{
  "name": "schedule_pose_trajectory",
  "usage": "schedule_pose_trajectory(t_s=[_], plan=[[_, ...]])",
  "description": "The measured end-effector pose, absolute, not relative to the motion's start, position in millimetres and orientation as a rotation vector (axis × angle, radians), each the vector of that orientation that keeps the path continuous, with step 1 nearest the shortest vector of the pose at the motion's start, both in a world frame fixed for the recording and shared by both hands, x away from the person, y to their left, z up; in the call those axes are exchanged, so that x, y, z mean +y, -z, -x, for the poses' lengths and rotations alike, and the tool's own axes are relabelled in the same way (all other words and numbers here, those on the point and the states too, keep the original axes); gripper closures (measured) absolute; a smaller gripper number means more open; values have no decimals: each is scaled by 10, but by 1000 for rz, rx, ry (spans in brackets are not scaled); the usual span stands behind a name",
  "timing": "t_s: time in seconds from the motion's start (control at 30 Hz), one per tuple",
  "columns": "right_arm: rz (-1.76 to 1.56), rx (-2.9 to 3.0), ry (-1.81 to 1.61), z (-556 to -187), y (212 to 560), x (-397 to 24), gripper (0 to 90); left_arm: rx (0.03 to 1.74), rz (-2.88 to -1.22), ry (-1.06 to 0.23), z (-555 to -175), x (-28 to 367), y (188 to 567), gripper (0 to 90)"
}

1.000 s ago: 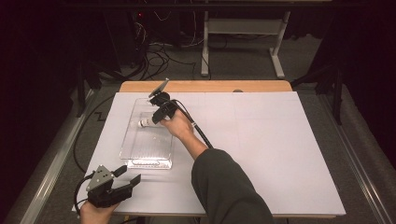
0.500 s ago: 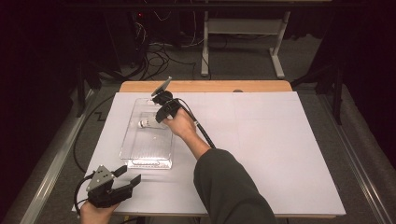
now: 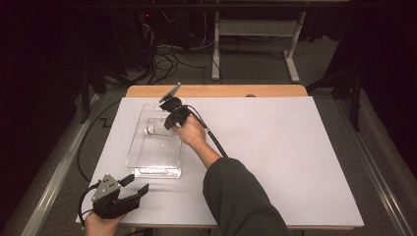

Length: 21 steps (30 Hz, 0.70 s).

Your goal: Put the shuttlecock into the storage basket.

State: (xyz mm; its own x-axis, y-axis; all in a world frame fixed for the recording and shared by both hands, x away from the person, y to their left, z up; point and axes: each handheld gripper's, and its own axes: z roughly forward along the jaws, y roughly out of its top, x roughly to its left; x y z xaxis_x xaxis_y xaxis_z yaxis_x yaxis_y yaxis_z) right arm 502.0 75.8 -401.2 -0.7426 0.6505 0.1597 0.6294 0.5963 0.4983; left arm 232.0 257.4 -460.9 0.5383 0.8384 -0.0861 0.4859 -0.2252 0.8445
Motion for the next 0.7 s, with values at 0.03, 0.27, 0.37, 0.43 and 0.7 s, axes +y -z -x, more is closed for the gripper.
schedule_pose_trajectory(t_s=[0.03,0.27,0.37,0.43,0.7], plan=[[-1127,2772,-837,-5015,4007,763,895,1084,-1878,-493,-2321,2573,4609,364],[-1126,2793,-768,-5015,4003,760,811,1082,-1879,-492,-2323,2569,4609,364],[-1142,2791,-757,-5019,3992,736,791,1081,-1879,-492,-2326,2563,4610,364],[-1144,2791,-757,-5020,3975,721,780,1082,-1878,-492,-2328,2566,4610,364],[-1148,2784,-759,-5009,3940,669,807,1083,-1879,-491,-2328,2566,4610,365]])
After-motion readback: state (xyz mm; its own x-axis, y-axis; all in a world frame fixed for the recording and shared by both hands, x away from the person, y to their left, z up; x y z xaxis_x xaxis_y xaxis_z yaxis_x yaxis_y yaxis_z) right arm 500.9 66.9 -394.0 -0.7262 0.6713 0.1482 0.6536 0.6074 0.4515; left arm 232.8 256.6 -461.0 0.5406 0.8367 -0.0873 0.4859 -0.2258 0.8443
